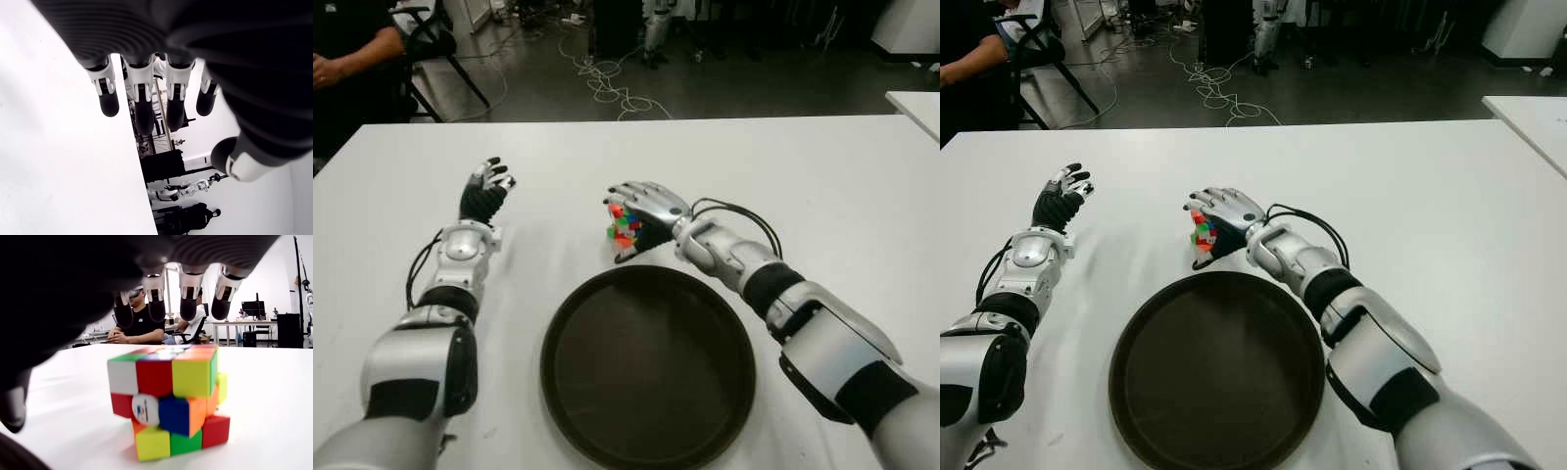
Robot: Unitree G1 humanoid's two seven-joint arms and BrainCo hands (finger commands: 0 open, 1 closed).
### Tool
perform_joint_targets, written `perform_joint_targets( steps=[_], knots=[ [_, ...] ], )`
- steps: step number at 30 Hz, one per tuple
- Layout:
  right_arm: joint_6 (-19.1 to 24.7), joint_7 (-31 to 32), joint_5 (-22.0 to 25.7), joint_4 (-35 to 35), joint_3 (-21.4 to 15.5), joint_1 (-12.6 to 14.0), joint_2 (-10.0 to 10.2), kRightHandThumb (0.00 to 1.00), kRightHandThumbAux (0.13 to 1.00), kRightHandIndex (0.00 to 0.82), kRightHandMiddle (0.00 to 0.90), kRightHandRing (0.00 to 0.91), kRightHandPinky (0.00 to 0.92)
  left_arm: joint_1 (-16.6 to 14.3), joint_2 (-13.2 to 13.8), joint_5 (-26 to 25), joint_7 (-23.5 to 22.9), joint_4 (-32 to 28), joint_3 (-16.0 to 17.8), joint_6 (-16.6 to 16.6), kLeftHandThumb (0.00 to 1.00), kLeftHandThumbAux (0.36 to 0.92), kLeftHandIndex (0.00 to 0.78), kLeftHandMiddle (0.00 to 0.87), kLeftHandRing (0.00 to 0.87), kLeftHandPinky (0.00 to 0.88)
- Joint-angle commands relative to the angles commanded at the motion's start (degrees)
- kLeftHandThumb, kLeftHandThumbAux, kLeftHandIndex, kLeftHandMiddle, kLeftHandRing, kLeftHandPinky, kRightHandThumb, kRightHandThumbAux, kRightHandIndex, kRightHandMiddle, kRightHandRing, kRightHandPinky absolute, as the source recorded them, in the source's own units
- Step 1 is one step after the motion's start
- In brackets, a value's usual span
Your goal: Pick up the Rubik's Cube and put it in the plate
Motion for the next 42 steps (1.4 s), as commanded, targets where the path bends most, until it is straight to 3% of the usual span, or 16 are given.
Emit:
perform_joint_targets(
  steps=[23,42],
  knots=[
    [1.3,-0.6,1.1,1.6,-2.1,-1.7,0.5,0.000,0.497,0.000,0.000,0.000,0.041,0.1,0.1,-0.1,-0.8,0.1,0.3,-0.3,0.157,0.543,0.079,0.157,0.134,0.103],
    [2.5,0.7,1.0,2.5,-2.2,-3.2,1.3,0.000,0.487,0.000,0.000,0.000,0.037,0.2,0.2,-0.2,-0.6,0.1,0.4,-0.1,0.149,0.547,0.073,0.149,0.124,0.088]
  ],
)
